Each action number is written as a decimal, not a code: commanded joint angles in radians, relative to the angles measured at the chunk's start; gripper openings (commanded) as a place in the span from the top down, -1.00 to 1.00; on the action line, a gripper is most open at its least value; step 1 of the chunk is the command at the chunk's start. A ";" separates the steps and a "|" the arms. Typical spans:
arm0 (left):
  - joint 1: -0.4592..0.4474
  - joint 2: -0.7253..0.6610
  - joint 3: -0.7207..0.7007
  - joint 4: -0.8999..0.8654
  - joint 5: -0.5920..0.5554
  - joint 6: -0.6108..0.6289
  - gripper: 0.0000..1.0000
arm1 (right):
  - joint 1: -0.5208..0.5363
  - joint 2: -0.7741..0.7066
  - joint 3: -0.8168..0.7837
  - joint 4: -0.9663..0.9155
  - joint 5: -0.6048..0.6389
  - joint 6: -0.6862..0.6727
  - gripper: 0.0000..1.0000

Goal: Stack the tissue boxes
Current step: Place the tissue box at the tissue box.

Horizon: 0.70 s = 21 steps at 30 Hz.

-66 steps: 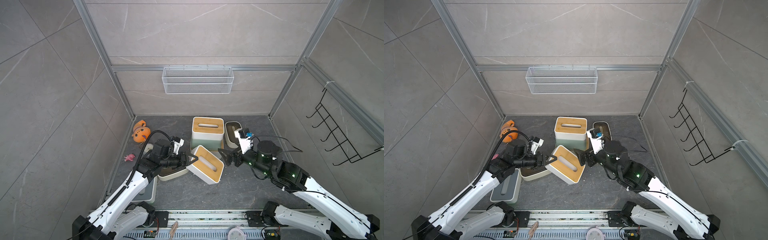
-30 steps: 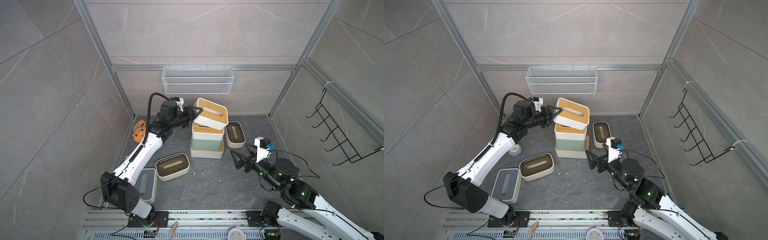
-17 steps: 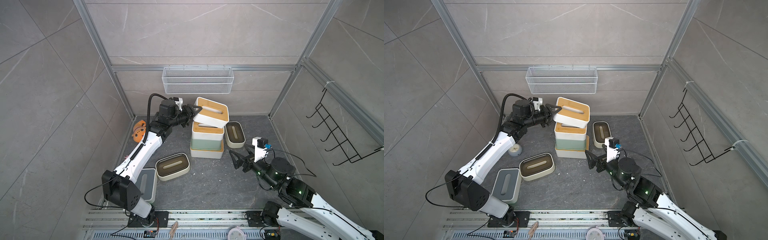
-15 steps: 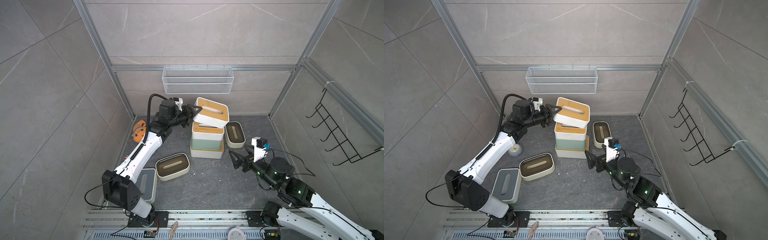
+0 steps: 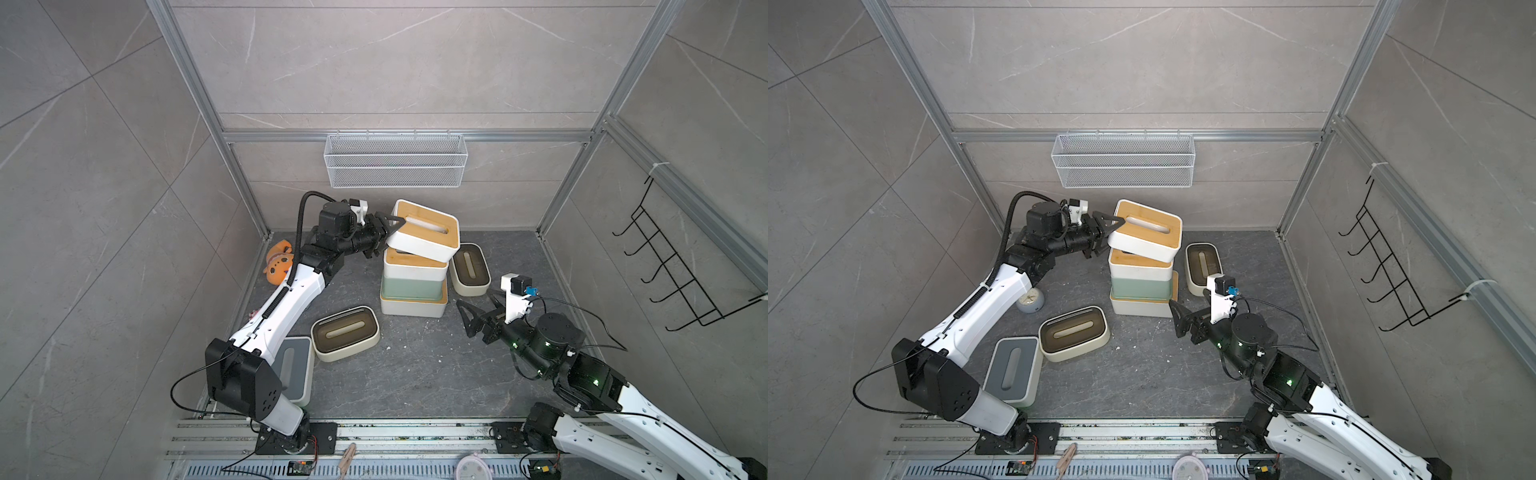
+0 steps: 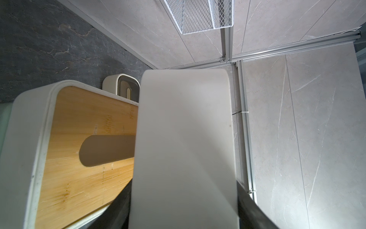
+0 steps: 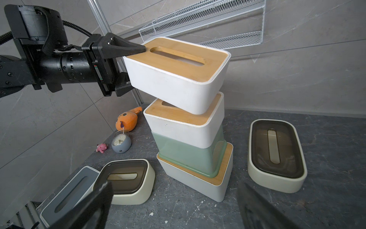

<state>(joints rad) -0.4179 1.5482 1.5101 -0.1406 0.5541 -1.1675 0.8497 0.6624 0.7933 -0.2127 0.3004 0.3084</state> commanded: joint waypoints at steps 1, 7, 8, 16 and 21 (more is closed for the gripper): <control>0.008 -0.010 0.009 0.089 0.042 -0.001 0.39 | 0.002 0.003 -0.006 -0.007 0.014 0.020 -1.00; 0.011 -0.007 -0.004 0.085 0.044 0.001 0.37 | 0.003 0.014 -0.003 -0.014 0.022 0.024 -1.00; 0.010 -0.007 -0.004 0.085 0.044 0.000 0.36 | 0.003 0.015 -0.004 -0.013 0.022 0.025 -1.00; 0.013 -0.005 -0.003 0.063 0.050 0.018 0.19 | 0.002 0.027 -0.003 -0.017 0.026 0.032 -1.00; 0.016 -0.004 -0.005 0.041 0.052 0.028 -0.11 | 0.003 0.041 -0.005 -0.017 0.026 0.039 -1.00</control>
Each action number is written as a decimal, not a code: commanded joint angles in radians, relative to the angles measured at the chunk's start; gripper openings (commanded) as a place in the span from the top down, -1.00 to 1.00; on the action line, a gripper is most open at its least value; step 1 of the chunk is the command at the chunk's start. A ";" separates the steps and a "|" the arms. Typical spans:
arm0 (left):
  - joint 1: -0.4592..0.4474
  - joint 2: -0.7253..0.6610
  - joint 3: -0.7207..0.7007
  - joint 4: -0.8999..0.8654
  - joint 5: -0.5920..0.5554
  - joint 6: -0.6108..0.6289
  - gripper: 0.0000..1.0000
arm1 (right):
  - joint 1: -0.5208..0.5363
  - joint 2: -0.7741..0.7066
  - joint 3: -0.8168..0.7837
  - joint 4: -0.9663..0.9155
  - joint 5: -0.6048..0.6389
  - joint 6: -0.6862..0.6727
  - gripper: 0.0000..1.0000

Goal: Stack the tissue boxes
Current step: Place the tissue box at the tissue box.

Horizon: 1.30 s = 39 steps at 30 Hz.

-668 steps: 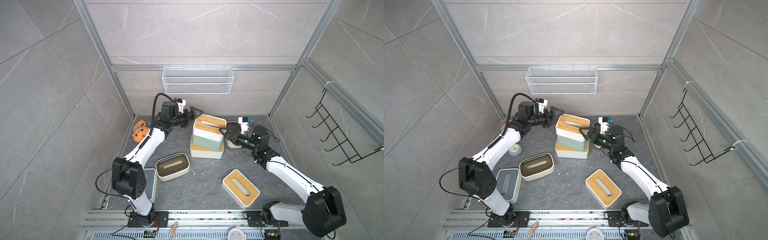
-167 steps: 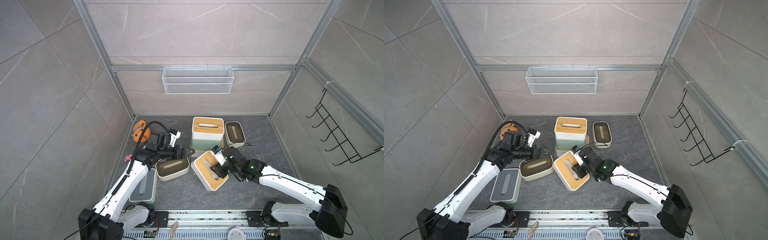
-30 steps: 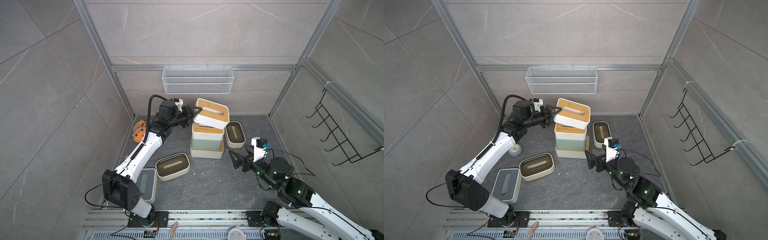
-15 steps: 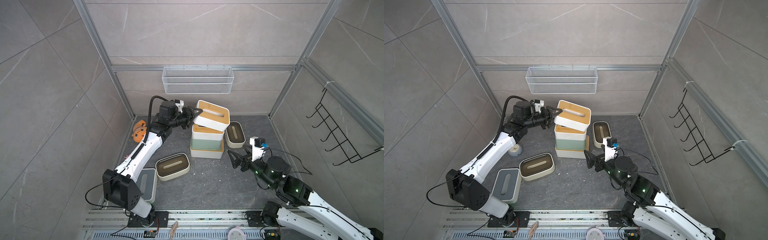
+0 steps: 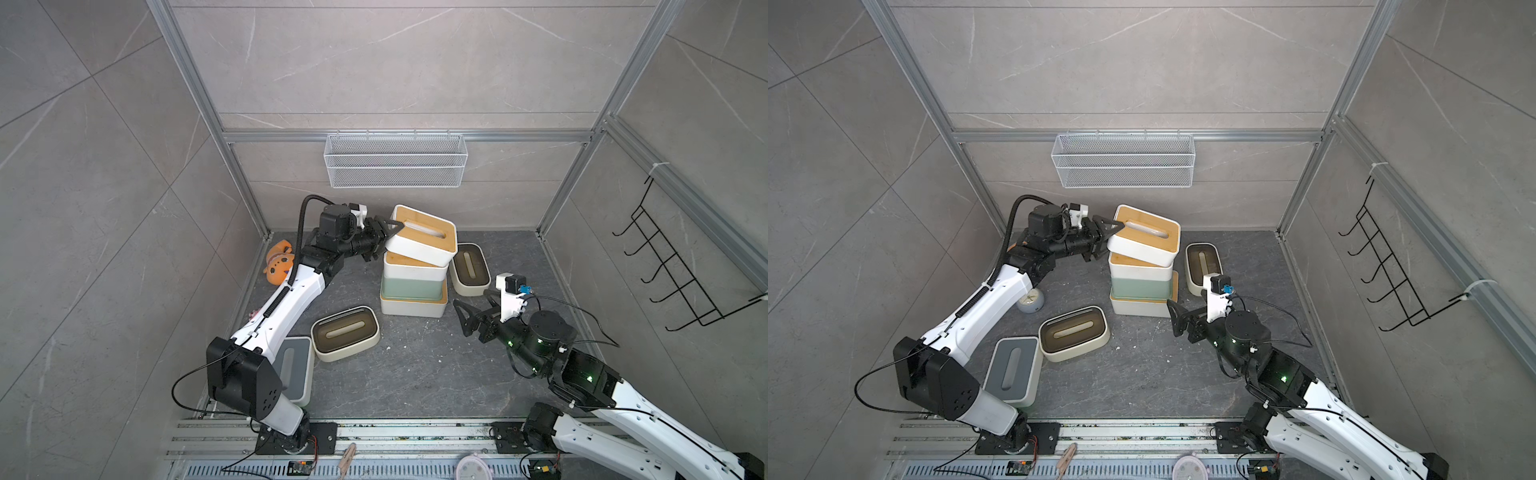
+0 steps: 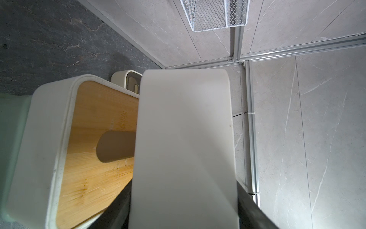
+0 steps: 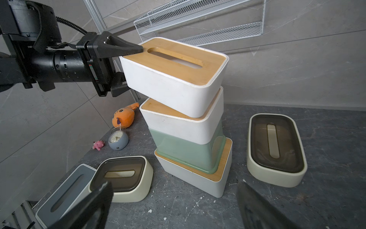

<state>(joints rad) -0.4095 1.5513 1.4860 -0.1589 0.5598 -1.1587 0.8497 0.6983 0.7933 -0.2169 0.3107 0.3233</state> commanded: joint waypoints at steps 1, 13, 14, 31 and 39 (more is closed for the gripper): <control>0.008 -0.005 0.023 0.047 0.046 0.024 -0.15 | 0.003 0.007 -0.004 -0.012 0.016 0.023 -1.00; 0.023 -0.006 0.024 -0.033 0.055 0.075 -0.38 | 0.003 0.018 -0.005 -0.010 0.019 0.030 -1.00; 0.024 -0.005 0.025 -0.043 0.056 0.082 -0.40 | 0.003 0.020 -0.006 -0.009 0.018 0.030 -1.00; 0.049 0.022 0.094 -0.273 0.041 0.247 -0.62 | 0.003 0.047 -0.011 0.008 0.004 0.049 -1.00; 0.062 0.033 0.092 -0.301 0.032 0.277 -0.62 | 0.003 0.085 -0.022 0.026 0.024 0.059 -1.00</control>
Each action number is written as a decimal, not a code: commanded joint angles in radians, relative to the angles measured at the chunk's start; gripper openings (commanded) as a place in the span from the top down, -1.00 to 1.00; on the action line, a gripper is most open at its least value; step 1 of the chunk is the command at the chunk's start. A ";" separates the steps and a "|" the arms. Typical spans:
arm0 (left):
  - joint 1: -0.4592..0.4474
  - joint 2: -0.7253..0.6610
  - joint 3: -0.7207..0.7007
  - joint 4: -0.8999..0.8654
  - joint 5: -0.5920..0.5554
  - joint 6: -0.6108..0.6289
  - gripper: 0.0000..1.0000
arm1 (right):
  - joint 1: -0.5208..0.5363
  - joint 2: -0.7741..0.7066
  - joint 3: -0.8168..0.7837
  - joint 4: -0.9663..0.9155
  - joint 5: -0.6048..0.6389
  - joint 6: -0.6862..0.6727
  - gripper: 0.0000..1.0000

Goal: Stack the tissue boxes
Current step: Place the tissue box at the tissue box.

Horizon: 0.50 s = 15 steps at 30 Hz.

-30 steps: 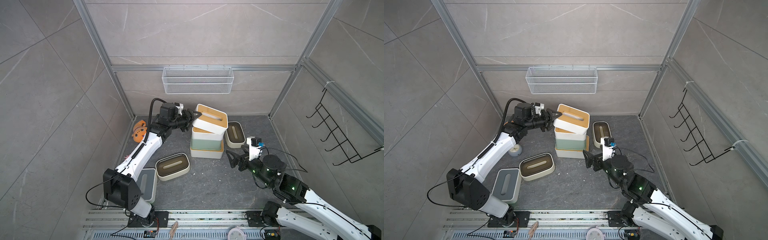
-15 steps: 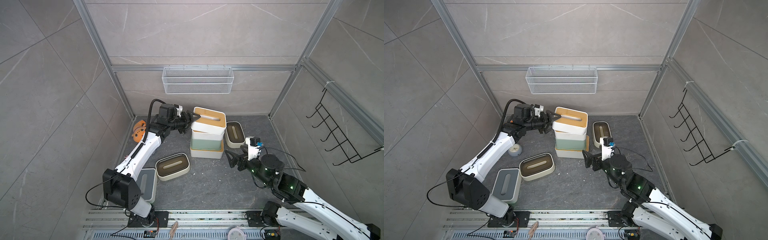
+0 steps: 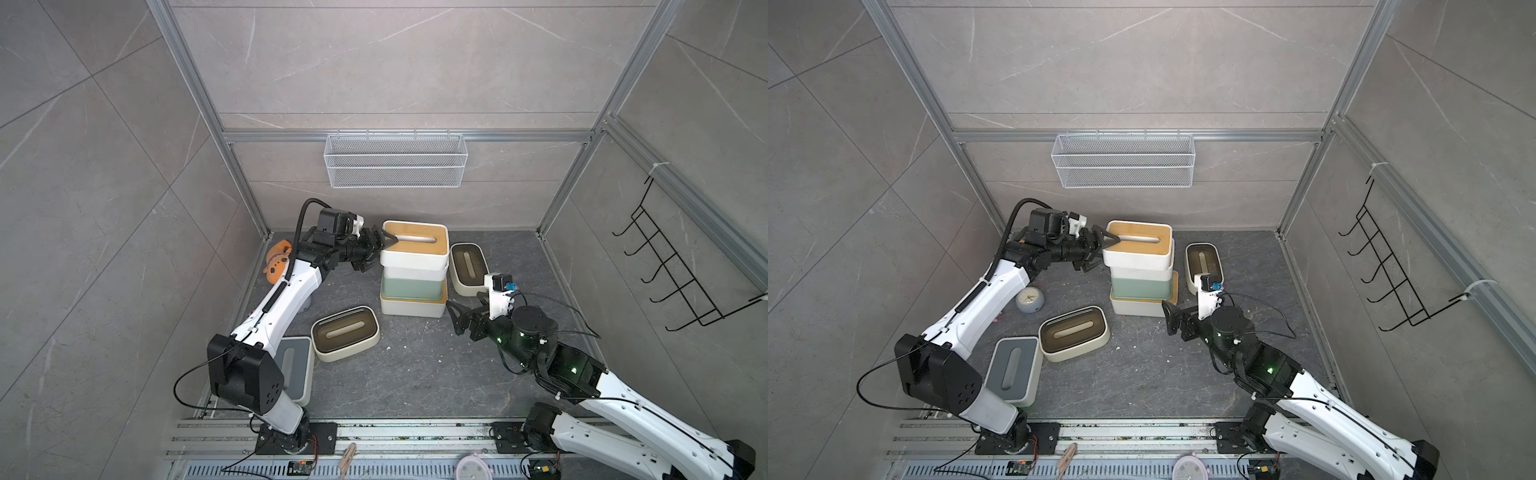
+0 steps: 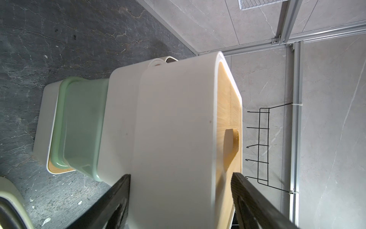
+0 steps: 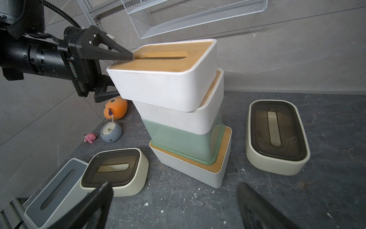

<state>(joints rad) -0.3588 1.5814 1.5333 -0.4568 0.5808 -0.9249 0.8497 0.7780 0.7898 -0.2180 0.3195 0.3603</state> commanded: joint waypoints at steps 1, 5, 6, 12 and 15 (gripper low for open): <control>0.014 0.004 0.044 -0.005 0.008 0.046 -0.62 | 0.003 0.009 -0.019 0.032 0.015 0.023 -1.00; 0.020 0.009 0.046 -0.008 0.006 0.059 -0.62 | 0.003 0.040 -0.014 0.037 0.019 0.035 -1.00; 0.021 0.009 0.048 -0.012 0.004 0.064 -0.62 | 0.001 0.049 -0.013 0.038 0.022 0.037 -1.00; 0.043 0.014 0.046 -0.002 0.023 0.078 -0.63 | -0.035 0.085 -0.026 0.080 -0.002 0.051 -1.00; 0.044 0.012 0.064 -0.009 0.032 0.092 -0.63 | -0.088 0.089 -0.018 0.092 -0.065 0.072 -1.00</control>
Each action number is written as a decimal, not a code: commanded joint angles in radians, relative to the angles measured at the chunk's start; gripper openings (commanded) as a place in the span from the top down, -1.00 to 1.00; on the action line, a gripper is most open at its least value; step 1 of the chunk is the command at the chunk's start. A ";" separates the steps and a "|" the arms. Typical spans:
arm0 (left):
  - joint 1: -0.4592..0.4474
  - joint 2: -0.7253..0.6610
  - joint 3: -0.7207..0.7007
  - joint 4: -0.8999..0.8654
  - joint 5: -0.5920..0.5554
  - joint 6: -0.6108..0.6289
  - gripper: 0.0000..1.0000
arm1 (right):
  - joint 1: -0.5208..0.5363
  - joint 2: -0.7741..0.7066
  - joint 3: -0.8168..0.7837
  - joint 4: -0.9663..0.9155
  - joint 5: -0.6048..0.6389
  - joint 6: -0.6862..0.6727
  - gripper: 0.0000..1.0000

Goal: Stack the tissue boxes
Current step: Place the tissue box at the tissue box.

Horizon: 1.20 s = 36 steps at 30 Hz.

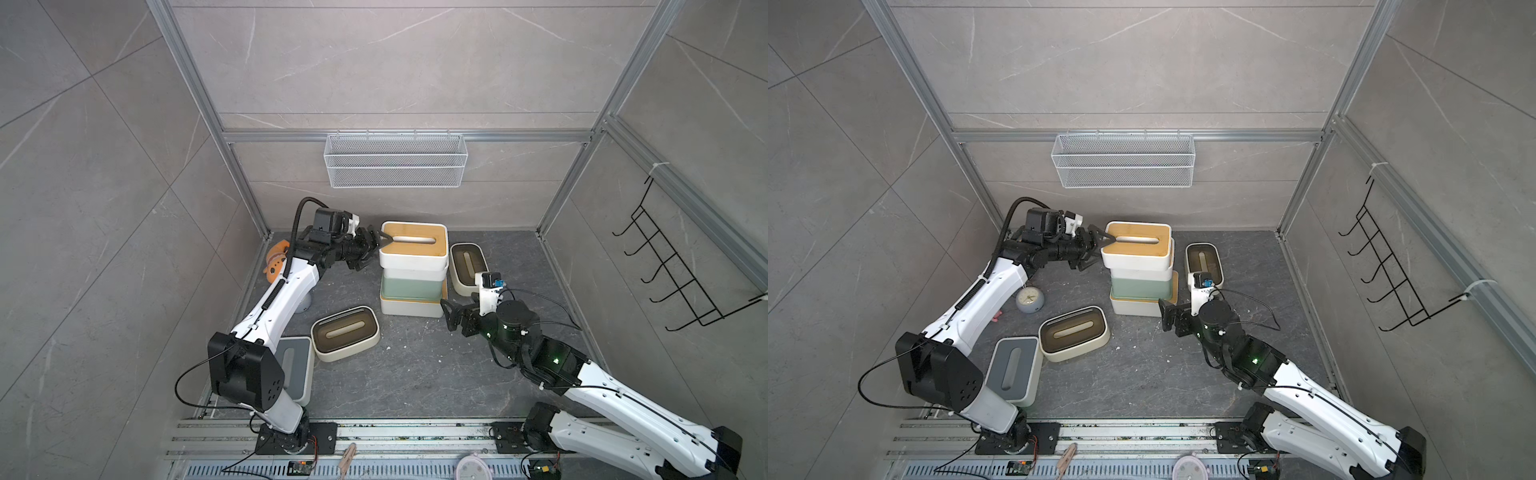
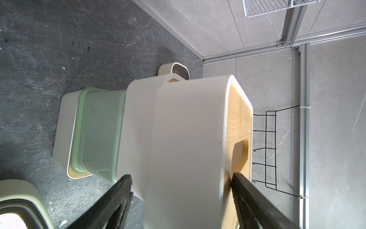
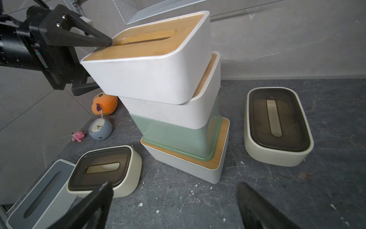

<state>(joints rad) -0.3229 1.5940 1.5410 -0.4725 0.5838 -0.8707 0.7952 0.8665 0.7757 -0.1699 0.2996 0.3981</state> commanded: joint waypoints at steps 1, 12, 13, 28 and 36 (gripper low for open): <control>0.011 -0.004 0.064 -0.002 0.027 0.050 -0.63 | -0.053 -0.001 0.002 0.049 -0.070 0.040 -1.00; 0.068 -0.149 0.020 -0.046 -0.093 0.156 -0.99 | -0.378 0.056 0.127 0.064 -0.426 0.212 -1.00; 0.067 -0.162 0.013 -0.046 -0.110 0.168 -0.99 | -0.406 0.067 0.141 0.076 -0.461 0.243 -1.00; 0.017 -0.052 0.162 -0.130 0.003 0.295 -0.99 | -0.609 0.353 0.296 0.304 -0.881 0.611 -1.00; -0.031 0.052 0.270 -0.148 0.021 0.278 -0.99 | -0.609 0.419 0.350 0.240 -0.933 0.616 -1.00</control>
<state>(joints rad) -0.3477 1.6325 1.7626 -0.6090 0.5652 -0.6094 0.1856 1.2537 1.0912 0.0792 -0.5819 0.9901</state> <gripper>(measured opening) 0.994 0.992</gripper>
